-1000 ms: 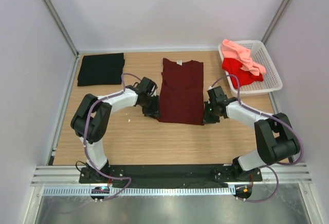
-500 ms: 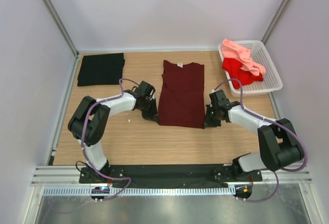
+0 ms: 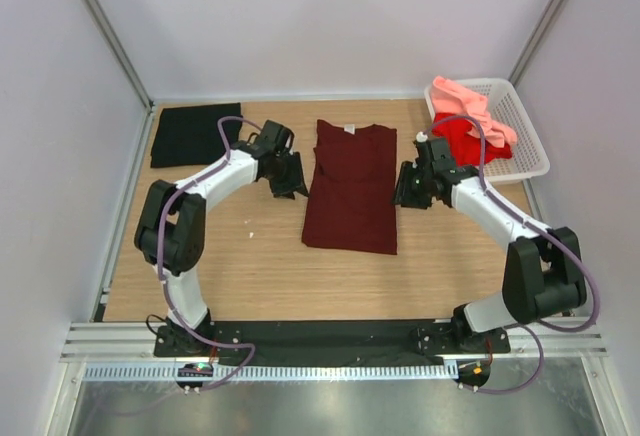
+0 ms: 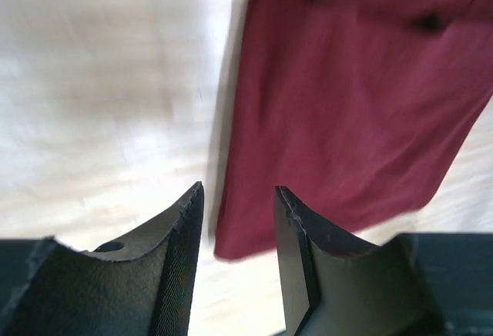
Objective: Fold and stack the t-shirts
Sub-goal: Fold the tshirt
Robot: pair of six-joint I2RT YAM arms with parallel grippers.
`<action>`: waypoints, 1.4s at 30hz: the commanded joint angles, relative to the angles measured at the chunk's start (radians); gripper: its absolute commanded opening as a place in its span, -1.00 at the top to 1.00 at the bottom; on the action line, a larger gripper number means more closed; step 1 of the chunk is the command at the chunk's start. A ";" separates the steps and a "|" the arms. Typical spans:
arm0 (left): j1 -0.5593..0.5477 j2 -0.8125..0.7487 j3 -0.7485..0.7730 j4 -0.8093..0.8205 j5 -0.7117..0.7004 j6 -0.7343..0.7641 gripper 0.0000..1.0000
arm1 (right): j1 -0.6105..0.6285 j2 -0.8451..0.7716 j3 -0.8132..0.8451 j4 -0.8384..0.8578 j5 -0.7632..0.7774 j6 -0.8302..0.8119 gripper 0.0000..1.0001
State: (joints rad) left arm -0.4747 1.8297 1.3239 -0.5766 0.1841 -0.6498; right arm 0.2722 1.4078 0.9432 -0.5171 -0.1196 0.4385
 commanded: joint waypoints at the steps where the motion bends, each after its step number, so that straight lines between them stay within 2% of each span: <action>1: 0.033 0.071 0.070 0.018 0.046 0.067 0.14 | -0.024 0.078 0.098 0.057 -0.040 -0.046 0.22; 6: 0.056 0.175 0.197 0.023 0.092 0.120 0.15 | -0.067 0.204 0.218 0.057 -0.037 -0.067 0.22; 11: 0.062 0.247 0.258 0.066 0.189 0.148 0.16 | -0.073 0.328 0.318 0.051 -0.045 -0.099 0.23; 21: 0.070 0.299 0.301 0.070 0.190 0.174 0.18 | -0.088 0.473 0.391 0.058 -0.081 -0.127 0.24; 24: 0.071 0.312 0.311 0.070 0.187 0.174 0.31 | -0.090 0.490 0.402 0.063 -0.078 -0.132 0.25; 27: 0.074 0.321 0.322 0.067 0.187 0.173 0.51 | -0.090 0.497 0.401 0.066 -0.063 -0.133 0.31; 28: 0.074 0.324 0.325 0.066 0.184 0.173 0.63 | -0.091 0.499 0.402 0.065 -0.057 -0.133 0.38; 30: 0.077 0.327 0.330 0.063 0.180 0.170 0.77 | -0.091 0.499 0.401 0.066 -0.037 -0.132 0.50; 31: 0.077 0.330 0.330 0.063 0.173 0.167 0.92 | -0.091 0.496 0.401 0.066 -0.028 -0.129 0.67; 32: 0.080 0.332 0.330 0.061 0.175 0.165 0.98 | -0.091 0.491 0.401 0.063 -0.020 -0.129 0.74; 35: 0.085 0.332 0.325 0.061 0.157 0.153 0.99 | -0.091 0.468 0.390 0.071 0.014 -0.123 0.94; 42: 0.093 0.329 0.313 0.069 0.141 0.131 0.99 | -0.093 0.428 0.361 0.094 0.070 -0.104 0.98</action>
State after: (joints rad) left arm -0.3901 2.1597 1.6173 -0.5285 0.3325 -0.5026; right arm 0.1867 1.9003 1.3041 -0.4690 -0.1070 0.3241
